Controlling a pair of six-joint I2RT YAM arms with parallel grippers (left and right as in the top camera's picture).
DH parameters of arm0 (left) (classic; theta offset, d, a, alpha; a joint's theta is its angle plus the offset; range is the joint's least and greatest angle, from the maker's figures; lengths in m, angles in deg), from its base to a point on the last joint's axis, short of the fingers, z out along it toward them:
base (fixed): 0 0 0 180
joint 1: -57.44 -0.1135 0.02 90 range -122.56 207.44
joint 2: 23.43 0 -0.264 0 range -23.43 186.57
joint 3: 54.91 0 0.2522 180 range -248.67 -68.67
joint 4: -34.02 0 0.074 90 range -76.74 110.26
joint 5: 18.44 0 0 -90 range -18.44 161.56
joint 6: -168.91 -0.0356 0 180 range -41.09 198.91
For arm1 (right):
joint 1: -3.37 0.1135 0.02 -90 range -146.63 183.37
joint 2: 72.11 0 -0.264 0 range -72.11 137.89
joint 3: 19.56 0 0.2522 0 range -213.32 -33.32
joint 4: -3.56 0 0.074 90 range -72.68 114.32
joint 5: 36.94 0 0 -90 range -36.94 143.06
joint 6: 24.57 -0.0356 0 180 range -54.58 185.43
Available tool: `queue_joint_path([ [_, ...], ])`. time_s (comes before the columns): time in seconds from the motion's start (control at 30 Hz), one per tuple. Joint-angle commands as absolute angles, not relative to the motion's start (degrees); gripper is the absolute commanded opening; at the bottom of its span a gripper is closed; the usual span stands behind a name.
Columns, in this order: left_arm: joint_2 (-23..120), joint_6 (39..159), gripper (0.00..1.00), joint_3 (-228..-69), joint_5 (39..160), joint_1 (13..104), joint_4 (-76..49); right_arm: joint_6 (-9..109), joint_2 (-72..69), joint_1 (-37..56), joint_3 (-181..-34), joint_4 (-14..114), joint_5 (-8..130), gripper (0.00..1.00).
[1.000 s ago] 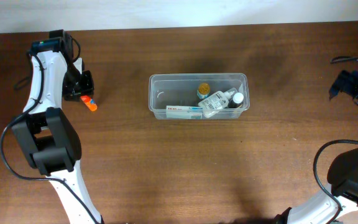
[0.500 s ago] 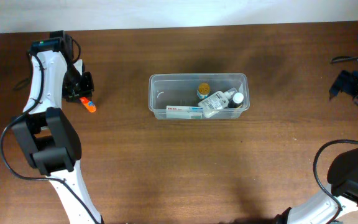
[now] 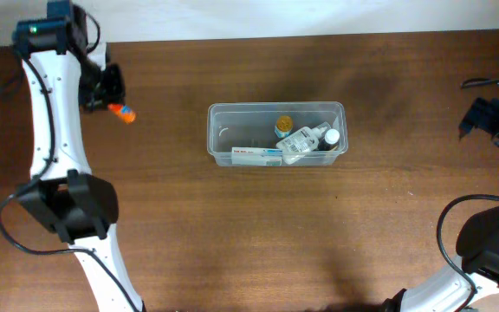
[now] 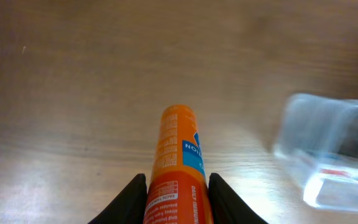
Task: Pack container
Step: 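Carry the orange tube into the container and lower it upright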
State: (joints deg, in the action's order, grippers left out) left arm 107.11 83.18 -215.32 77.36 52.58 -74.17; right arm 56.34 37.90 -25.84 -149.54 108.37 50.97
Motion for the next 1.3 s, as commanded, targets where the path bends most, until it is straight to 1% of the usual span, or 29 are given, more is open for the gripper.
queue_joint_path([
  [0.0, 107.3, 83.1, 0.31, -222.9, 79.7, 57.4, -76.4, 55.7, 37.1, -26.0, -149.7, 108.3, 50.9, 0.98],
  [0.13, 106.7, 83.1, 0.31, -226.9, 79.6, 64.7, -76.4, 55.7, 37.1, -26.0, -149.7, 108.3, 50.9, 0.98],
  [0.27, 106.8, 83.2, 0.32, -227.0, 77.3, 71.9, -76.4, 55.7, 37.1, -26.0, -149.7, 108.3, 50.9, 0.98],
  [0.4, 106.9, 83.8, 0.32, -226.3, 77.1, 77.7, -76.4, 55.7, 37.1, -26.0, -149.7, 108.3, 50.9, 0.98],
  [0.57, 107.1, 84.0, 0.32, -226.1, 75.8, 82.2, -75.3, 55.7, 37.1, -26.0, -149.7, 108.3, 50.9, 0.98],
  [0.67, 107.7, 85.9, 0.33, -226.1, 72.7, 83.8, -74.0, 55.7, 37.1, -26.0, -149.7, 108.3, 50.9, 0.98],
  [0.87, 111.0, 86.2, 0.33, -226.1, 72.7, 84.3, -71.7, 55.7, 37.1, -25.9, -149.7, 108.3, 50.9, 0.98],
  [1.03, 115.0, 86.2, 0.33, -226.1, 73.1, 84.3, -71.0, 55.7, 37.1, -25.9, -149.7, 108.3, 50.9, 0.98],
  [1.17, 117.8, 86.2, 0.33, -226.1, 76.6, 84.3, -70.2, 55.7, 37.1, -25.9, -149.7, 108.3, 50.9, 0.98],
  [1.27, 119.3, 86.2, 0.33, -226.1, 76.7, 84.3, -69.4, 55.7, 37.1, -25.9, -149.7, 108.3, 50.9, 0.98],
])
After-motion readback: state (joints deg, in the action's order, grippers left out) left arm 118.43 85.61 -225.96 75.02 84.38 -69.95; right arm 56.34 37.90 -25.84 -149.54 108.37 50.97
